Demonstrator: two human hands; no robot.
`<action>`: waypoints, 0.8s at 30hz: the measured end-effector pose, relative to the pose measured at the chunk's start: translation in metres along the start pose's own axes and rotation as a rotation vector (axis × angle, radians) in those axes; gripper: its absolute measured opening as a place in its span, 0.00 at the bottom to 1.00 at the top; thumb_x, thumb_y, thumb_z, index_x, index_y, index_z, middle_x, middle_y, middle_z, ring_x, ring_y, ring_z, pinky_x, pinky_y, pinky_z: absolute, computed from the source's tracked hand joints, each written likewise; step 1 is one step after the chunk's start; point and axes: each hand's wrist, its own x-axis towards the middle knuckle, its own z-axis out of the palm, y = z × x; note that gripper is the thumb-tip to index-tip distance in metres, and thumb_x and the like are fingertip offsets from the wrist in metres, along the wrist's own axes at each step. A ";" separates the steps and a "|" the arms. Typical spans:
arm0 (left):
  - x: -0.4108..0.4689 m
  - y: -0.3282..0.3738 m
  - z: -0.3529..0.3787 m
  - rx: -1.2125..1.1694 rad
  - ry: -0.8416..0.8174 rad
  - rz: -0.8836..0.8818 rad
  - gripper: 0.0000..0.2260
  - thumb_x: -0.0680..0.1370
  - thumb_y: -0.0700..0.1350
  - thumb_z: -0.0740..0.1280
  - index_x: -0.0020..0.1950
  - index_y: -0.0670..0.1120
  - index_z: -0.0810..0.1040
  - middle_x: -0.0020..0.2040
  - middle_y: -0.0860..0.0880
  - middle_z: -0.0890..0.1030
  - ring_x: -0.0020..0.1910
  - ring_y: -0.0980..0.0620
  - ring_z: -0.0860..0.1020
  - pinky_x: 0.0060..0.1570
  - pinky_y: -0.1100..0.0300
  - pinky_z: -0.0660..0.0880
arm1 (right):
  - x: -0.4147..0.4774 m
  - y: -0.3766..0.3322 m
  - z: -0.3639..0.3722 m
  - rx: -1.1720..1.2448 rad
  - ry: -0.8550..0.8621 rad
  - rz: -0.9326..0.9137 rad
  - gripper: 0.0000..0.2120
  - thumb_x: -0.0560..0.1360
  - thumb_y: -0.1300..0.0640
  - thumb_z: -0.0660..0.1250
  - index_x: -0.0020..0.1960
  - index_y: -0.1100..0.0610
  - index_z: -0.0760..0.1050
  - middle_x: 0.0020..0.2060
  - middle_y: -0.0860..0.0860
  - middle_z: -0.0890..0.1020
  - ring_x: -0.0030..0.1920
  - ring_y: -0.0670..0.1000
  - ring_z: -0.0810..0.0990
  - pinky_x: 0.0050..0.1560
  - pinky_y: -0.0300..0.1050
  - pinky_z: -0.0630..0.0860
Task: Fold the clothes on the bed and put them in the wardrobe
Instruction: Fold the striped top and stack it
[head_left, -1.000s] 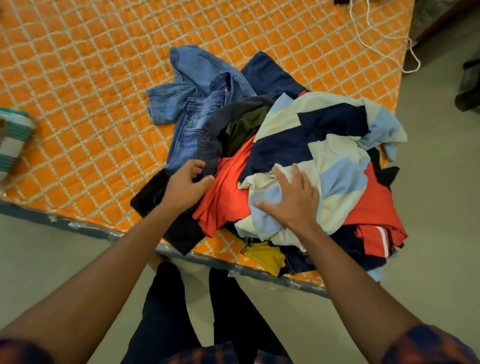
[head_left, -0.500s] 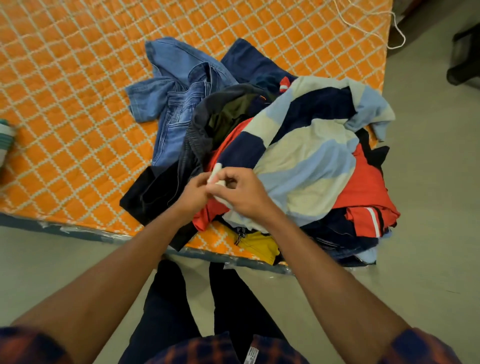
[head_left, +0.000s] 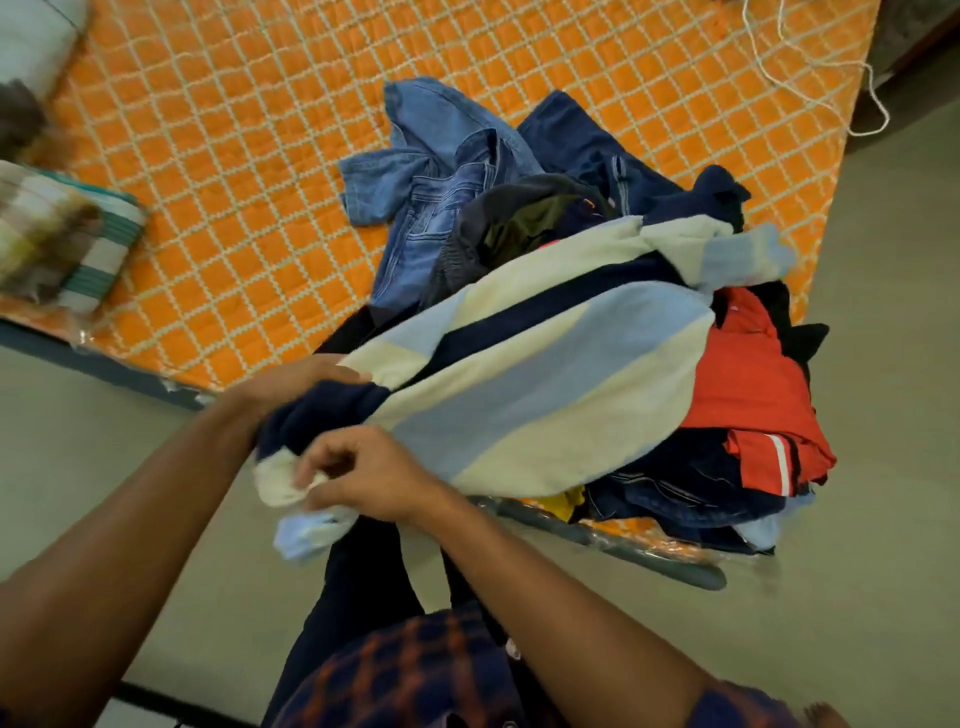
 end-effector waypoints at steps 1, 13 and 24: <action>-0.013 0.004 0.002 -0.094 -0.033 -0.037 0.10 0.81 0.45 0.65 0.47 0.40 0.80 0.42 0.41 0.84 0.36 0.55 0.82 0.35 0.64 0.77 | -0.003 0.015 -0.009 -0.114 0.037 0.037 0.09 0.71 0.68 0.75 0.51 0.64 0.83 0.38 0.45 0.80 0.39 0.45 0.76 0.45 0.39 0.75; -0.019 -0.076 -0.058 0.769 0.350 -0.245 0.16 0.80 0.40 0.63 0.68 0.41 0.76 0.67 0.36 0.76 0.59 0.40 0.76 0.57 0.51 0.72 | -0.012 0.017 -0.228 -0.820 0.927 -0.112 0.22 0.67 0.56 0.69 0.60 0.53 0.79 0.55 0.51 0.81 0.56 0.56 0.78 0.58 0.50 0.74; 0.086 0.016 0.046 0.622 0.338 0.095 0.29 0.70 0.67 0.73 0.64 0.51 0.73 0.57 0.49 0.78 0.56 0.43 0.77 0.58 0.44 0.75 | 0.073 0.027 -0.269 -1.229 0.653 0.303 0.24 0.75 0.43 0.68 0.68 0.48 0.71 0.61 0.53 0.80 0.63 0.60 0.77 0.61 0.59 0.66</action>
